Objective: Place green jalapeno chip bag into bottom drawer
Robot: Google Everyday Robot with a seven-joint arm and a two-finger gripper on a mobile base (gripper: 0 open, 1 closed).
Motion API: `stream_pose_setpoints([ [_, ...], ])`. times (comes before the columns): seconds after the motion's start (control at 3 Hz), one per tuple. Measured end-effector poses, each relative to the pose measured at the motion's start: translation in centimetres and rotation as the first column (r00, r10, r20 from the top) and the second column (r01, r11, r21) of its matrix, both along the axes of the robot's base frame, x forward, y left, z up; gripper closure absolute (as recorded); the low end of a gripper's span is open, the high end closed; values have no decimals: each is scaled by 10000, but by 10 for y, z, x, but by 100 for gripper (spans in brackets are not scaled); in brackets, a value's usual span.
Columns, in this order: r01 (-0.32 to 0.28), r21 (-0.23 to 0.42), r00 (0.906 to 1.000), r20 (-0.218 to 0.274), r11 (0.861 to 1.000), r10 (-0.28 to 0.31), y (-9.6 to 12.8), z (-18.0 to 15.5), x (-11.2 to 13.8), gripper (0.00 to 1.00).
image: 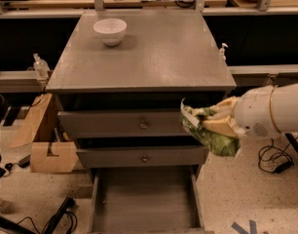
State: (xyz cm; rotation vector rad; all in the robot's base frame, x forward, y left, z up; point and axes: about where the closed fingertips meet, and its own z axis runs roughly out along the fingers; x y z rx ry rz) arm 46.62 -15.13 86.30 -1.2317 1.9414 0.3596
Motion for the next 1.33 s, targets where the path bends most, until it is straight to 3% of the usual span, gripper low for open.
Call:
stream_pose_setpoints([
  [0.33,177,248,9995,-270,9995,-170,4,-49,0,100],
  [0.67,390,715,9979,-546,9967,-352,1,-121,-9,100],
  [1.0,301,890,9988,-405,9956,-266,-10,-222,-11,100],
  [1.33,118,1126,9982,-594,9936,-51,-11,-287,-7,100],
])
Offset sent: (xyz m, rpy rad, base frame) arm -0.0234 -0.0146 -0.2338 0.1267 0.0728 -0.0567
